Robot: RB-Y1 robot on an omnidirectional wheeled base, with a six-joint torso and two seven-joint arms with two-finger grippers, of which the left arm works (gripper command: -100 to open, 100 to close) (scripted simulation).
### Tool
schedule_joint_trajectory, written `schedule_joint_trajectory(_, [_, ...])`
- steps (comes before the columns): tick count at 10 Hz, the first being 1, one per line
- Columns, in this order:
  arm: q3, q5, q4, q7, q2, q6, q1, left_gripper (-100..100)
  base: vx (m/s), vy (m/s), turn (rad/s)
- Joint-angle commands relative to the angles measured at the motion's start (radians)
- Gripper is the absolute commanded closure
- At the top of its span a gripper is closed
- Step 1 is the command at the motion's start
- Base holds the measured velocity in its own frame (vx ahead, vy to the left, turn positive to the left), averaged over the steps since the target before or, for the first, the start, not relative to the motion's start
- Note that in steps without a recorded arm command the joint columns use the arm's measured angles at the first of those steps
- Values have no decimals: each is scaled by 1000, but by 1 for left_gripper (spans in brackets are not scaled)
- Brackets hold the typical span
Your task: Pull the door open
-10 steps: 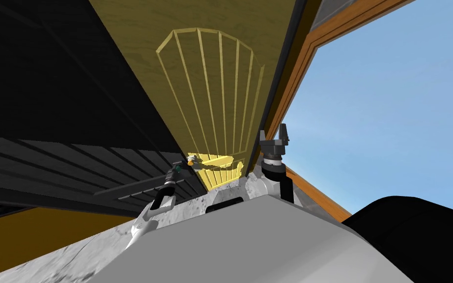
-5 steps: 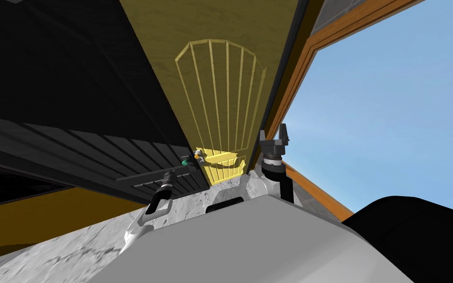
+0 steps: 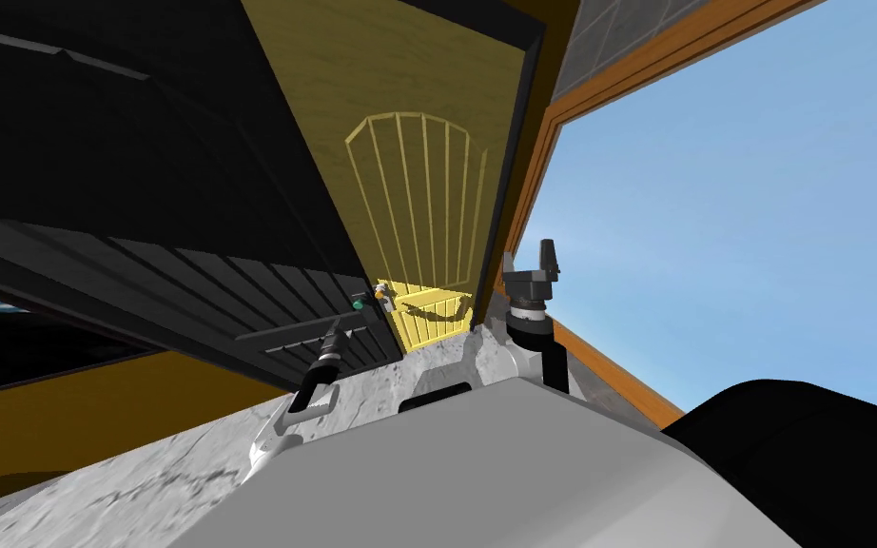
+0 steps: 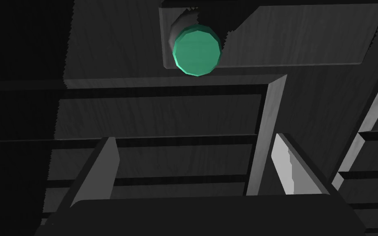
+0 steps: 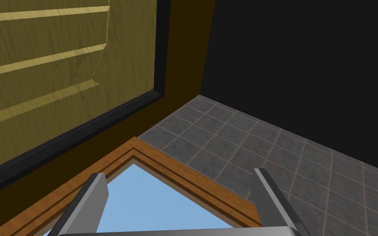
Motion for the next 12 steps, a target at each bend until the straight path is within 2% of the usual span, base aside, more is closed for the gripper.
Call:
schedule_joint_trajectory(1, [28,4,21,-5,10,2,11,-100,-36,55,160])
schedule_joint_trajectory(4, [61,7,51,-14,17,4,14,-100,52,106,93])
schedule_joint_trajectory(6, [61,6,57,-18,10,2,2,-100,161,38,-48])
schedule_joint_trajectory(8, [50,4,53,-20,-1,0,-17,-100,202,-55,-100])
schedule_joint_trajectory(10, [29,0,43,-21,-18,-4,-41,-100,233,-139,-165])
schedule_joint_trajectory(11, [37,1,34,-20,-12,-1,-24,-100,115,-72,-35])
schedule_joint_trajectory(12, [37,1,34,-20,-12,-1,-24,100,-15,8,37])
